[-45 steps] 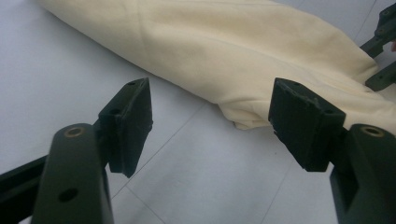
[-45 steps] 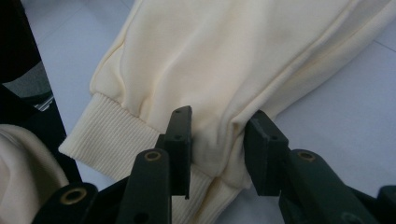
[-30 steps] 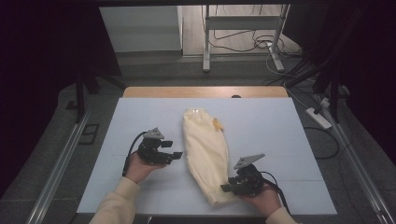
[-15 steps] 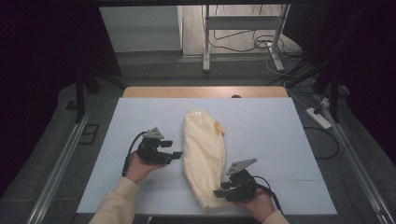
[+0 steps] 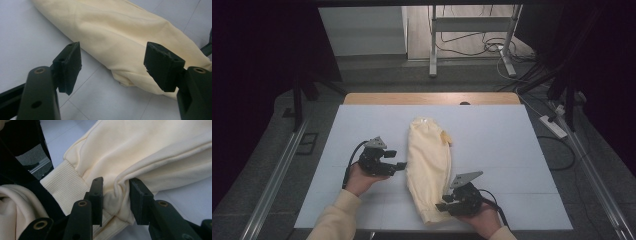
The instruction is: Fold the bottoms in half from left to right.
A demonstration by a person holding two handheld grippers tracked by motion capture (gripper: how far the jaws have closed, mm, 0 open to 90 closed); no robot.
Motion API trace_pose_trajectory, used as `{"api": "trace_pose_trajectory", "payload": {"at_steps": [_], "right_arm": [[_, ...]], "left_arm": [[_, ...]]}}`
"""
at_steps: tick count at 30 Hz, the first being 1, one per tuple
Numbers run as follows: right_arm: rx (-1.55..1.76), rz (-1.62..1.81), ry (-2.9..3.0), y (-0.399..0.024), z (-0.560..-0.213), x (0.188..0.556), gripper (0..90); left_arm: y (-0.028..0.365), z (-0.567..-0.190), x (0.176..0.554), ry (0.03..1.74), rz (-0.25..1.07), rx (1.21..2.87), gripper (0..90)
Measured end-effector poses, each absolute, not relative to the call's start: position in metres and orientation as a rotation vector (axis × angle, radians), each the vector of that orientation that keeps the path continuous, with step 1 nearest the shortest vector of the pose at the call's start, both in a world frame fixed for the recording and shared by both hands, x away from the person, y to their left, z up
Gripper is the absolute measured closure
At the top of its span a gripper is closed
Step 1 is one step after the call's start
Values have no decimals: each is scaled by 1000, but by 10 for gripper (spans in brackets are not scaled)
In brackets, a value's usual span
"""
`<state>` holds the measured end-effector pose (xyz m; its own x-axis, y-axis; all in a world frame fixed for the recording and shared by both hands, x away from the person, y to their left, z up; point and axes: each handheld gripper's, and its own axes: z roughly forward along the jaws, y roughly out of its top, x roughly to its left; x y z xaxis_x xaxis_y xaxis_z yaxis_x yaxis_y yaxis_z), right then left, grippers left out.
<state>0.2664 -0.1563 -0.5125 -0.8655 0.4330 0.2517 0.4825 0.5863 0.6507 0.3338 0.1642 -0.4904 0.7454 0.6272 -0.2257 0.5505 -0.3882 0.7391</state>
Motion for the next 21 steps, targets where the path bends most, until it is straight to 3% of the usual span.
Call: {"api": "trace_pose_trajectory", "payload": {"at_steps": [6,12,21], "right_arm": [[-767,-1164,-2741,-157,-513,268,622],[-782,-1185,-2769,-165,-507,272,413],[-932,-1335,-2751,-196,-492,286,332]], "left_arm": [[166,-491,334,888,107,2073,307],[167,-490,332,881,109,2072,306],[168,-489,329,879,117,2071,305]]}}
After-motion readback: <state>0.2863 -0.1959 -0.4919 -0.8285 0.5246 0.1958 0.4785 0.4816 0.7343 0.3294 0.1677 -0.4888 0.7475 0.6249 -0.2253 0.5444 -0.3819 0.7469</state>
